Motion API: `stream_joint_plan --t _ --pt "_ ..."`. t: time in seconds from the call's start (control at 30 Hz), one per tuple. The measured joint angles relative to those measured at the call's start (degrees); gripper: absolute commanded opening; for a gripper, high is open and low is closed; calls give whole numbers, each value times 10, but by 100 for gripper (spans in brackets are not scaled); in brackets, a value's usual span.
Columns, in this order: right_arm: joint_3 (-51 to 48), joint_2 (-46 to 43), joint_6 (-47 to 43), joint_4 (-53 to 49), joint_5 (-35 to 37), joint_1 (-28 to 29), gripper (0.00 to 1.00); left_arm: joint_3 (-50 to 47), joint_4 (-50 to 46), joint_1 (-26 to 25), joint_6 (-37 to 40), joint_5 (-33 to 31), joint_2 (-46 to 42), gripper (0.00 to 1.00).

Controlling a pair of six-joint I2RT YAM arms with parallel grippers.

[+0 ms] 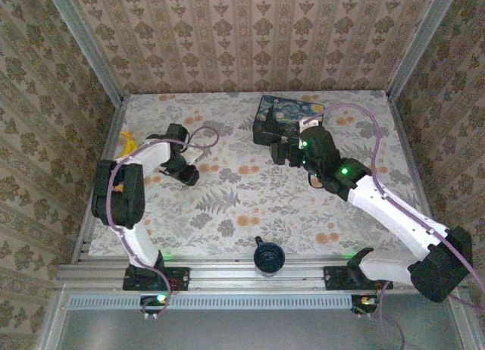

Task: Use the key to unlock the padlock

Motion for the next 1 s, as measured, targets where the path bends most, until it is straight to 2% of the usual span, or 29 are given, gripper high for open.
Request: stream_joint_plan --t 0.37,0.67,1.0 --pt "-18 -23 3 -4 19 0 100 17 3 0 14 10 27 36" --pt "-18 -24 3 -4 23 0 100 17 -20 0 30 30 27 41" --pt "-18 -23 4 -4 23 0 100 17 -20 7 31 16 38 38"
